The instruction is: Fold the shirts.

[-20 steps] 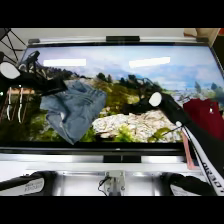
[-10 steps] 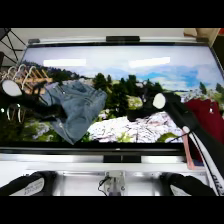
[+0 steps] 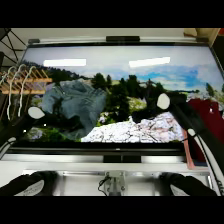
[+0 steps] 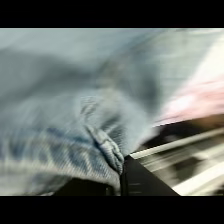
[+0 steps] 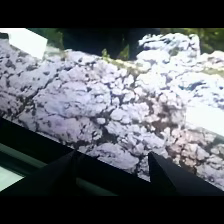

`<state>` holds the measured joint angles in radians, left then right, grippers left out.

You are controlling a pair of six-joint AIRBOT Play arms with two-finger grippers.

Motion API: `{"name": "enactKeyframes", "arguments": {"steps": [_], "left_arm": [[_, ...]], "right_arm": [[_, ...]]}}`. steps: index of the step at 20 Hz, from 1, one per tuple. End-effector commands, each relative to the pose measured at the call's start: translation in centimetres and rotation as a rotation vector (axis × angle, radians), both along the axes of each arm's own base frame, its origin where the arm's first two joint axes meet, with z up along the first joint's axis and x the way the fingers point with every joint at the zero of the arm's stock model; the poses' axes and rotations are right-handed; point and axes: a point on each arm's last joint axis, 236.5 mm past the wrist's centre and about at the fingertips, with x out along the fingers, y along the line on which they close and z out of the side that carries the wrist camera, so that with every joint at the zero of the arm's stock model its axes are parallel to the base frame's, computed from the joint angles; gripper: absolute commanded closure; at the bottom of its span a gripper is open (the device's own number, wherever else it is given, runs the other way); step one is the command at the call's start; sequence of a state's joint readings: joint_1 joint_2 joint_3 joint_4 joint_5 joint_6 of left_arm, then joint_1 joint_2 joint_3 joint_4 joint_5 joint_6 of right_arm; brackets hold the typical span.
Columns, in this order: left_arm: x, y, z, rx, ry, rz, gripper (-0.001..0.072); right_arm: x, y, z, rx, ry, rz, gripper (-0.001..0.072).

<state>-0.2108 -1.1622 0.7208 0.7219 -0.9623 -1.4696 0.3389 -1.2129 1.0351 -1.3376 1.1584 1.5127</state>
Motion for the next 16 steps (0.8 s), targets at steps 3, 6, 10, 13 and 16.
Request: {"name": "enactKeyframes", "arguments": {"steps": [3, 6, 10, 13, 16], "left_arm": [[1.3, -13.4, 12.6, -0.303, -0.323, -0.144, 0.0645], [-3.6, -20.3, 15.6, -0.367, -0.370, -0.313, 0.0646], [-12.0, -25.0, 9.5, -0.313, -0.204, -0.560, 0.0646], [-17.8, -21.3, 3.2, -0.121, -0.027, -0.780, 0.0647], [-17.4, -13.7, -0.7, 0.202, 0.011, -0.814, 0.0647]], "right_arm": [[2.2, -5.7, 2.8, 0.054, -0.050, -0.215, 0.0153], [2.8, -11.4, 5.9, 0.058, -0.137, -0.363, 0.0153], [0.8, -16.9, 8.8, 0.038, -0.183, -0.489, 0.0153], [-1.7, -17.5, 8.2, 0.018, -0.107, -0.453, 0.0144], [-2.2, -15.1, 7.0, 0.109, -0.069, -0.402, 0.0059]]}}
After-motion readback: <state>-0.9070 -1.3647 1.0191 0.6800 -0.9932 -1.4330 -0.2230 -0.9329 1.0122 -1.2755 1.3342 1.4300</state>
